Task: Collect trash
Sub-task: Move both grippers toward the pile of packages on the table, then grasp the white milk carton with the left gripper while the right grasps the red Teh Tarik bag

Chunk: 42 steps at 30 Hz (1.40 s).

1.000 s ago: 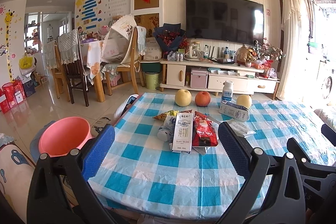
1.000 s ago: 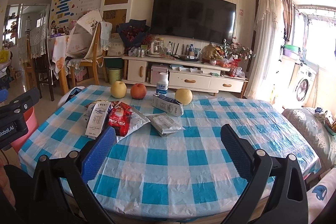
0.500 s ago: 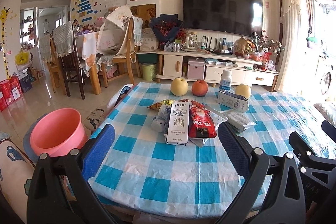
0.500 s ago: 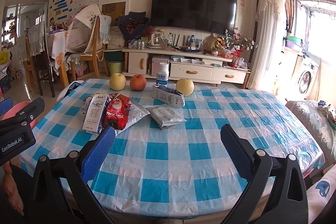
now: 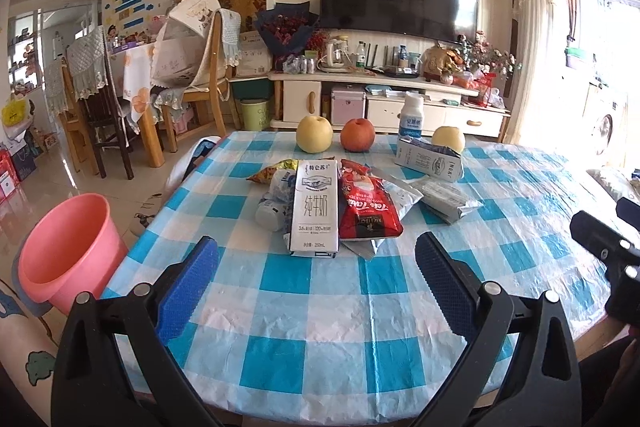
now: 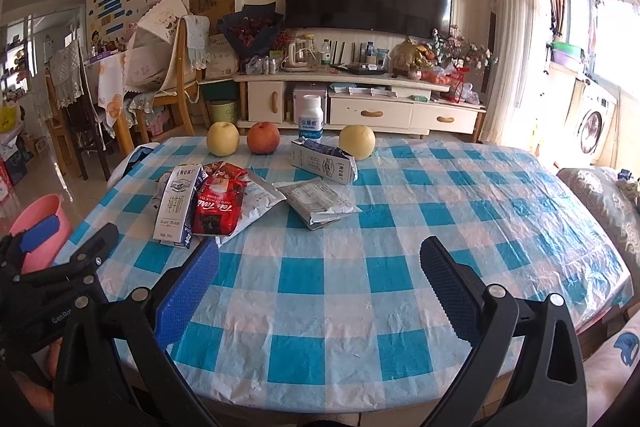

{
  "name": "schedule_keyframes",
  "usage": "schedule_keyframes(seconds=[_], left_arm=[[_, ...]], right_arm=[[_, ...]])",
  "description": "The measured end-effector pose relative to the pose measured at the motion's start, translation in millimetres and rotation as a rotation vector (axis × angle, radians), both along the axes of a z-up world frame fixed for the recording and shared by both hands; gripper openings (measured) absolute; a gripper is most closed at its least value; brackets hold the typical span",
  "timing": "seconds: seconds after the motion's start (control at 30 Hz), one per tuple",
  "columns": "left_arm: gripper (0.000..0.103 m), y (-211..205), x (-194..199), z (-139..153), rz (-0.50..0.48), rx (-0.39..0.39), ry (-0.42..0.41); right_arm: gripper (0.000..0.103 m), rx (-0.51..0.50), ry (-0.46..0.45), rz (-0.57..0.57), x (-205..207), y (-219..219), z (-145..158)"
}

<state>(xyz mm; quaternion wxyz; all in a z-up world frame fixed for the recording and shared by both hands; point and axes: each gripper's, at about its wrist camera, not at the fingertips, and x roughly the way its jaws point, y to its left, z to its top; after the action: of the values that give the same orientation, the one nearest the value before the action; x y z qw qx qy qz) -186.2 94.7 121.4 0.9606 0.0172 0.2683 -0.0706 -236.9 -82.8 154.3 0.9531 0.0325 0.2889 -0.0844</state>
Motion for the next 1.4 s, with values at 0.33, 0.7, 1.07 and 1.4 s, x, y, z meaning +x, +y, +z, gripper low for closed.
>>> schedule_keyframes(seconds=[0.33,0.7,1.07,1.4], left_arm=[[0.099,-12.4,56.1,-33.4,-0.143,0.041,0.079],[0.099,3.4,143.1,-65.7,-0.055,-0.016,0.239],[0.095,-0.6,180.8,-88.5,-0.066,-0.022,0.306],[0.067,10.0,190.1,-96.2,-0.054,-0.059,0.327]], right_arm=[[0.099,0.158,0.118,-0.011,51.3,-50.6,-14.4],[0.099,0.505,0.335,0.196,143.6,-39.7,-54.2],[0.085,0.410,0.344,0.344,211.1,22.7,-47.1],[0.080,0.348,0.441,0.320,240.7,40.6,-73.7]])
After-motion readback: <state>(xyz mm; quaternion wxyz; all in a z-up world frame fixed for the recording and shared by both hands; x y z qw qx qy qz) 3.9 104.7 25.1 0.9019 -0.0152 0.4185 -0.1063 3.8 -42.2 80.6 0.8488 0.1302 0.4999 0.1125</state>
